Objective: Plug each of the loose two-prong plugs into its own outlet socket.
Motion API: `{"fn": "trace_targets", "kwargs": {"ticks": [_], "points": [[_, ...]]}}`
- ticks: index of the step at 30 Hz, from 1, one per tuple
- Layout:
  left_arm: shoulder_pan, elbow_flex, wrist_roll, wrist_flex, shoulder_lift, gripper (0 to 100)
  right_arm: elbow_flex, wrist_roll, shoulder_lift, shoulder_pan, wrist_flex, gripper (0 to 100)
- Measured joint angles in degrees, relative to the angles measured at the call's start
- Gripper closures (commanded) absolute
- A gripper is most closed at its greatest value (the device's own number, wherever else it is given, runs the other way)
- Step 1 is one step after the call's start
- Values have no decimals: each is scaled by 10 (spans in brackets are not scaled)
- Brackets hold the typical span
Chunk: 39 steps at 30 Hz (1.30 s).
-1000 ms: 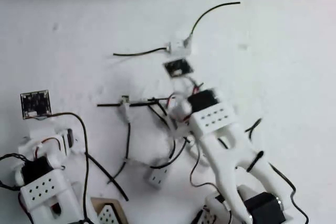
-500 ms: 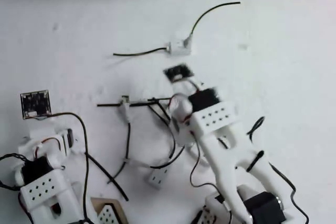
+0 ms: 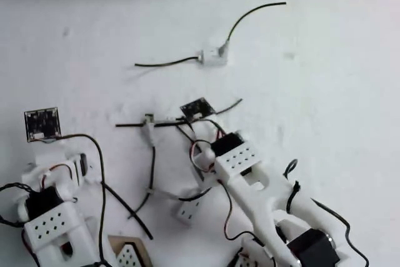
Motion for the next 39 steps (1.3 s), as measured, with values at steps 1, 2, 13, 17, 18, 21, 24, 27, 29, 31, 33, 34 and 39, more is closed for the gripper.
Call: {"fn": "trace_targets", "kwargs": {"ticks": [1, 2, 13, 17, 18, 21, 24, 27, 29, 31, 33, 34, 39], "points": [[0, 0, 0, 0, 0, 740, 0, -8, 0, 0, -2, 847], [0, 0, 0, 0, 0, 740, 0, -12, 0, 0, -3, 848], [0, 0, 0, 0, 0, 740, 22, -24, 0, 3, -26, 889], [0, 0, 0, 0, 0, 740, 27, -24, 0, 3, -39, 909], [0, 0, 0, 0, 0, 740, 27, -24, 0, 4, -39, 937], [0, 5, 0, 0, 0, 740, 27, -24, 0, 4, -39, 974], [0, 5, 0, 0, 0, 740, 28, -25, 0, 4, -39, 981], [0, 7, 0, 0, 0, 743, 28, -18, 0, 4, -39, 981], [0, 7, -12, 0, 0, 743, 26, -8, 0, 4, -35, 981], [0, 7, -20, 0, 0, 743, 14, -2, -4, 4, -13, 981], [0, 7, -20, 0, 0, 743, -7, 1, -24, 5, 19, 981], [0, 7, -20, 0, 0, 743, -20, 3, -36, 8, 35, 981], [0, 7, -20, 0, 0, 743, -84, 55, -119, 52, 105, 981]]}}
